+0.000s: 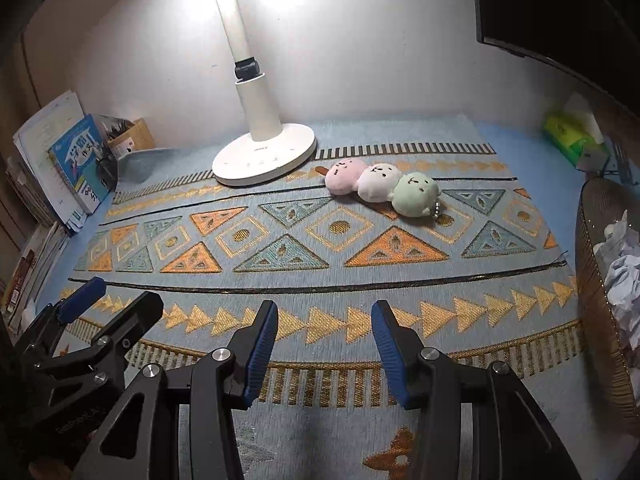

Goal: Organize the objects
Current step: 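Move both grippers back over the rug toward the dango plush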

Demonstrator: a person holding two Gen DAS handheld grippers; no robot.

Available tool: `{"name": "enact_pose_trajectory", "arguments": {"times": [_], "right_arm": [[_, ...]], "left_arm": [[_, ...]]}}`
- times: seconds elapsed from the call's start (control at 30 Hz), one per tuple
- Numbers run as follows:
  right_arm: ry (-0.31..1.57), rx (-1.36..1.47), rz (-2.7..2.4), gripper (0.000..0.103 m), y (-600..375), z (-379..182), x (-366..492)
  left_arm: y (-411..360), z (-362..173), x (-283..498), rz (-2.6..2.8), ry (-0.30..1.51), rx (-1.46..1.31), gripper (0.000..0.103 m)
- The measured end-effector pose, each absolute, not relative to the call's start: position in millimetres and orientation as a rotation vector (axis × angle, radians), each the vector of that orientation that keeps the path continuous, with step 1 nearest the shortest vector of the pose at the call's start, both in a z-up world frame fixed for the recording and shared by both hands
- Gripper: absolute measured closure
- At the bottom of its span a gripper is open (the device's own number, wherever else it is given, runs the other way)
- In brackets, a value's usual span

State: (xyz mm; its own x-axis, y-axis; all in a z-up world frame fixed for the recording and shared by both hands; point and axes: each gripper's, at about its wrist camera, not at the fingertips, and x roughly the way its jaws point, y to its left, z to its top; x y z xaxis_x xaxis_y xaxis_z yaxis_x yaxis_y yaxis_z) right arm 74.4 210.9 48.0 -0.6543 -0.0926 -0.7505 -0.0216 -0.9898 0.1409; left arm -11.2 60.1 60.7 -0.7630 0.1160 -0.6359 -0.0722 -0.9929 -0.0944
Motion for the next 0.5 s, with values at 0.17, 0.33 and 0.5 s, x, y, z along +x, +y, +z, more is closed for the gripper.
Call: {"name": "enact_pose_trajectory", "arguments": {"times": [0.17, 0.33, 0.5], "right_arm": [[-0.205, 1.334, -2.816, 0.042, 214.5, 32.6, 68.2], [-0.206, 1.315, -2.853, 0.038, 220.3, 22.6, 69.2], [-0.206, 1.354, -2.871, 0.032, 220.0, 18.7, 67.4]], "left_arm": [[54.7, 52.7, -14.1, 2.861, -0.138, -1.054, 0.007], [44.5, 47.7, -11.8, 2.941, -0.194, -1.069, 0.007], [49.1, 45.3, -14.2, 2.942, -0.155, -1.087, 0.007]]}}
